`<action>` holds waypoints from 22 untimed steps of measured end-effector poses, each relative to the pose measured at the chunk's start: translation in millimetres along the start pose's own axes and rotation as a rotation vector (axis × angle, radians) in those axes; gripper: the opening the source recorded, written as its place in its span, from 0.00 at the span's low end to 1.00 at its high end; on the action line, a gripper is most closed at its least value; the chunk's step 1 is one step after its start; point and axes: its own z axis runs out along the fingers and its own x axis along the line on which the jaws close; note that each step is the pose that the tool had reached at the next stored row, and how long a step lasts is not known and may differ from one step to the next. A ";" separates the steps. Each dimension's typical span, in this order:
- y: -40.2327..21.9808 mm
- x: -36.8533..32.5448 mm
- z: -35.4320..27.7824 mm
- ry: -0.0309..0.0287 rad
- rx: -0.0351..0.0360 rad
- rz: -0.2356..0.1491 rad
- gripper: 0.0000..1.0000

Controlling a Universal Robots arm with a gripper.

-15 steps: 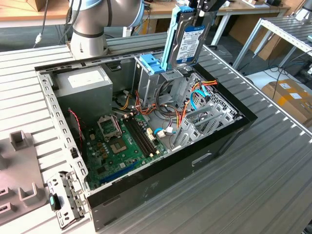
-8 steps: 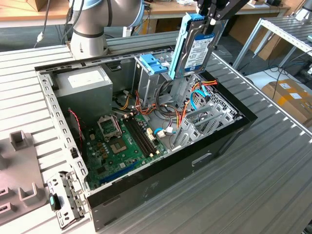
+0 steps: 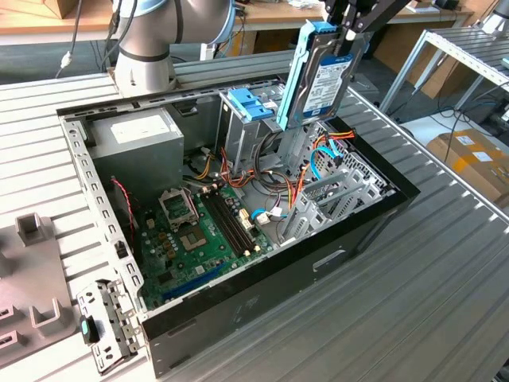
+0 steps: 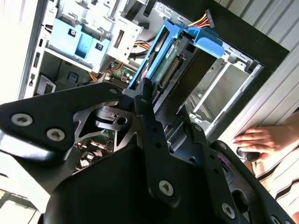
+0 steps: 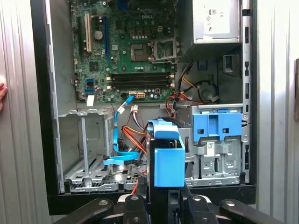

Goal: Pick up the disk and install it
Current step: 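Pick up the disk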

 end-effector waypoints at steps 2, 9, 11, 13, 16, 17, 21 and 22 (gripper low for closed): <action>0.0 0.1 0.0 -0.0002 -0.0001 0.000 0.35; -0.3 5.5 0.0 0.0009 -0.0006 0.000 0.35; -0.5 8.8 -0.1 0.0009 -0.0007 0.000 0.35; -0.7 13.2 -0.1 0.0009 -0.0010 0.000 0.35; -1.2 23.4 -0.3 0.0009 -0.0014 0.000 0.35; -1.3 25.6 -0.3 0.0008 -0.0014 0.000 0.35; -1.8 35.9 -0.4 0.0009 -0.0015 0.000 0.35; -2.0 40.0 -0.5 0.0009 -0.0015 0.000 0.35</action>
